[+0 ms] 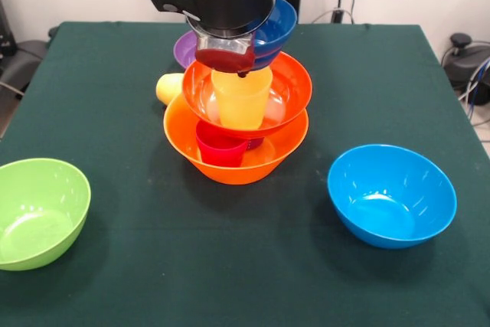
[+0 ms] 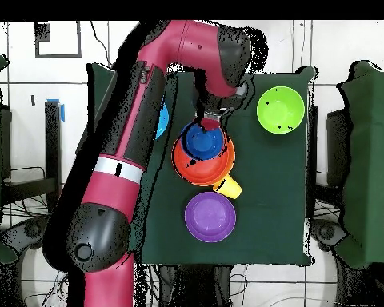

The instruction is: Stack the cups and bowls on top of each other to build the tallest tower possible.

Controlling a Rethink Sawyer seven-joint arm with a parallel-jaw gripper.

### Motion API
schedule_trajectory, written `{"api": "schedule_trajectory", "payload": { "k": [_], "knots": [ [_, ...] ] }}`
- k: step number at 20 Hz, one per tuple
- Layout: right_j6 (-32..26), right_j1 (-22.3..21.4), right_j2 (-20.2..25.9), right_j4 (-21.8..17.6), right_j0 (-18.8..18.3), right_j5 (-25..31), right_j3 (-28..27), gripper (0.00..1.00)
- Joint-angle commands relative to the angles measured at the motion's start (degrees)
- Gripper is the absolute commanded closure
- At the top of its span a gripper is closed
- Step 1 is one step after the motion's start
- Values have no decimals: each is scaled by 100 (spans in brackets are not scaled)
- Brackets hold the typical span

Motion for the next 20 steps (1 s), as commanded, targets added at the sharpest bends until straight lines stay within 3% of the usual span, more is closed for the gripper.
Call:
{"api": "schedule_trajectory", "payload": {
  "k": [1,20],
  "knots": [
    [966,163,269,337,-48,221,-311,100],
    [988,276,99,572,-131,422,-402,100]
  ]
}}
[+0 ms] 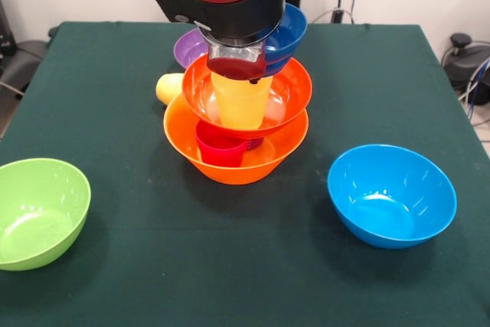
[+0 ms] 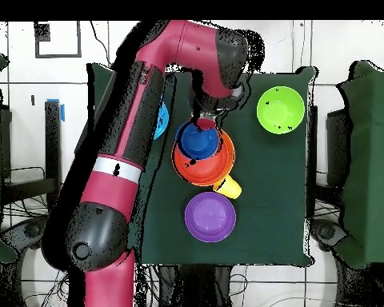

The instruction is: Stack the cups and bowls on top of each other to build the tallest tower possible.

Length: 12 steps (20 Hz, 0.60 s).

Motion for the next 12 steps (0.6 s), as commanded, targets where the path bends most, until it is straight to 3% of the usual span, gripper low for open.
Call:
{"api": "schedule_trajectory", "payload": {
  "k": [1,12],
  "knots": [
    [990,219,207,260,-144,393,-406,100],
    [997,141,19,284,-313,252,-609,100]
  ]
}}
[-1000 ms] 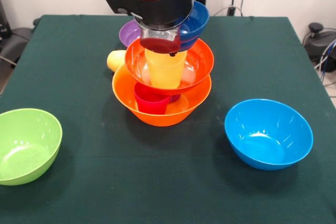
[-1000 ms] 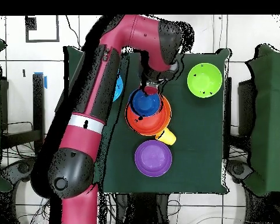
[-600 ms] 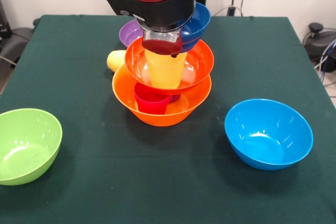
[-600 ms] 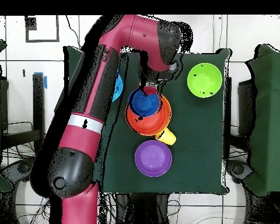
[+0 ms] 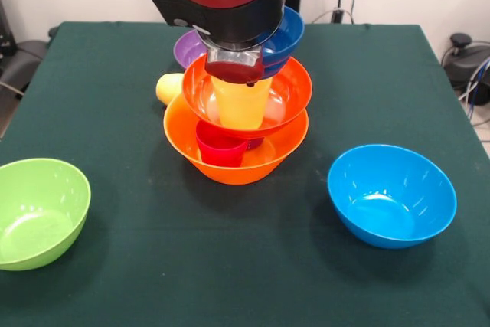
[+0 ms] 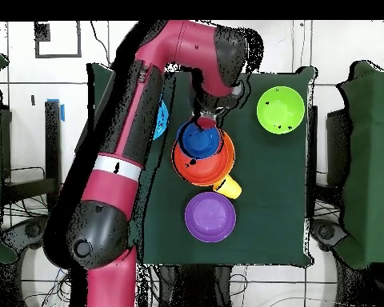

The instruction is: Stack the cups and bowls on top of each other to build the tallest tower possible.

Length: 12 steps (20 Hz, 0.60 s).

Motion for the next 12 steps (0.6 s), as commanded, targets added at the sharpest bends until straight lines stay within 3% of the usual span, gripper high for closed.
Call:
{"api": "schedule_trajectory", "payload": {
  "k": [1,5,12],
  "knots": [
    [969,101,154,237,-260,355,-518,100],
    [877,137,49,248,-322,775,-566,100],
    [847,121,-30,325,-325,922,-534,100]
  ]
}}
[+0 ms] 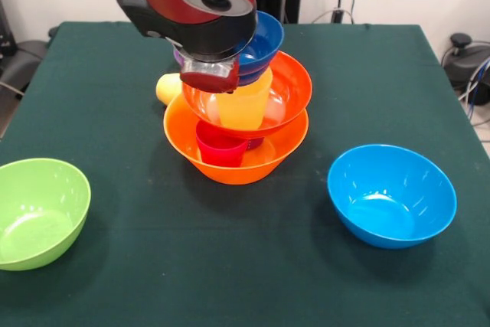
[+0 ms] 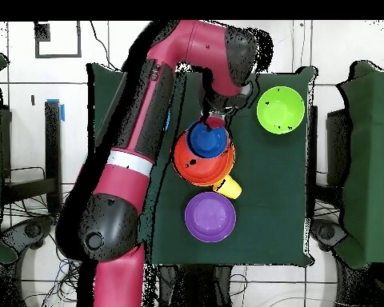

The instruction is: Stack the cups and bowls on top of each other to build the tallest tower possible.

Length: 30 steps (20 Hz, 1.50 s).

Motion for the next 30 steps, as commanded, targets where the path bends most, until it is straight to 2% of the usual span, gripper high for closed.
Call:
{"api": "schedule_trajectory", "payload": {
  "k": [1,17,30],
  "knots": [
    [846,5,135,279,-78,929,-387,100],
    [897,19,124,498,59,1174,-143,100],
    [751,54,35,551,77,1103,-37,100]
  ]
}}
